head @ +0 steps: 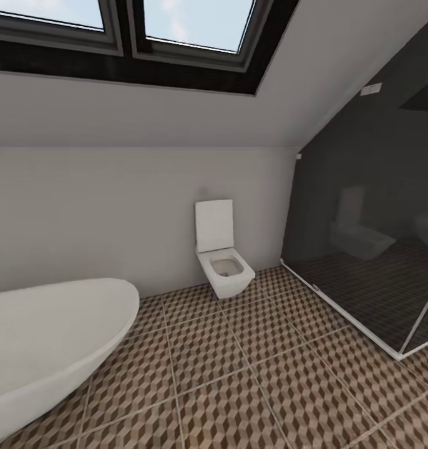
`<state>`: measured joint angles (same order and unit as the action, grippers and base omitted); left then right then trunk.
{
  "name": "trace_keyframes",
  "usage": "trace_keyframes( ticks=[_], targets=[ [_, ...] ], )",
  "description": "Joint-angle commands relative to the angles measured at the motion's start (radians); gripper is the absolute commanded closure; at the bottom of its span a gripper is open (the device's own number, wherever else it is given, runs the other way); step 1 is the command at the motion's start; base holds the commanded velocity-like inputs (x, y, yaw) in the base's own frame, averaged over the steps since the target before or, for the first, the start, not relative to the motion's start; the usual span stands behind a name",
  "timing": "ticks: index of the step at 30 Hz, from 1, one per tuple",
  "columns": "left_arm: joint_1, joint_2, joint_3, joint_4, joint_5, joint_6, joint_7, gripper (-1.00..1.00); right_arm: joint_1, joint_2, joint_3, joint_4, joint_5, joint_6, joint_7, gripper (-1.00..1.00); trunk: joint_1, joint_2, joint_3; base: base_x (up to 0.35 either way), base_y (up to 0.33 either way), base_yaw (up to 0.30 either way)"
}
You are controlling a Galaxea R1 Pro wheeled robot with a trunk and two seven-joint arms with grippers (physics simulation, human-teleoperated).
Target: Take the four mousetraps from the cabinet in the bathroom and place them on the bathroom floor. Make sure all four end up on the same floor surface, and ensure that at least two of them are either under or directly next to the same bathroom sink.
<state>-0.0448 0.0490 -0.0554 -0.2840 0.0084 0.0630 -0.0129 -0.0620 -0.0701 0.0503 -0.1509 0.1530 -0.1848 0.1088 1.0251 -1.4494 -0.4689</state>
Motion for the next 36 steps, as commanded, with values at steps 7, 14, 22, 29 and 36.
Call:
trace_keyframes(
  ticks=[7,14,22,29,36],
  targets=[
    [0.000,0.002,-0.005,-0.003,0.001,0.006,0.001,-1.00,-0.001,0.000,0.005,0.001,0.003,-0.004,0.000,-1.00,0.000,-0.001,-0.001,0.000,0.000,-0.287],
    [0.000,0.003,-0.005,-0.003,0.001,0.006,0.002,-1.00,-0.001,-0.002,0.004,0.001,0.002,-0.004,-0.001,-1.00,0.000,-0.001,-0.001,0.000,0.000,-0.287],
    [0.000,0.004,-0.005,-0.002,0.001,0.006,0.002,-1.00,-0.001,-0.003,-0.018,0.001,-0.005,-0.004,-0.001,-1.00,0.000,-0.001,-0.001,0.000,0.000,-0.287],
    [0.000,0.005,-0.004,-0.001,0.001,0.006,0.002,-1.00,-0.001,-0.001,-0.105,0.004,-0.039,-0.004,-0.001,-1.00,0.000,-0.001,0.001,0.000,0.000,-0.287],
    [0.000,0.005,-0.004,-0.001,0.001,0.005,0.002,-1.00,-0.001,-0.002,-0.122,0.006,-0.044,-0.008,-0.001,-1.00,0.000,-0.001,0.004,0.000,0.000,-0.287]
  ],
)
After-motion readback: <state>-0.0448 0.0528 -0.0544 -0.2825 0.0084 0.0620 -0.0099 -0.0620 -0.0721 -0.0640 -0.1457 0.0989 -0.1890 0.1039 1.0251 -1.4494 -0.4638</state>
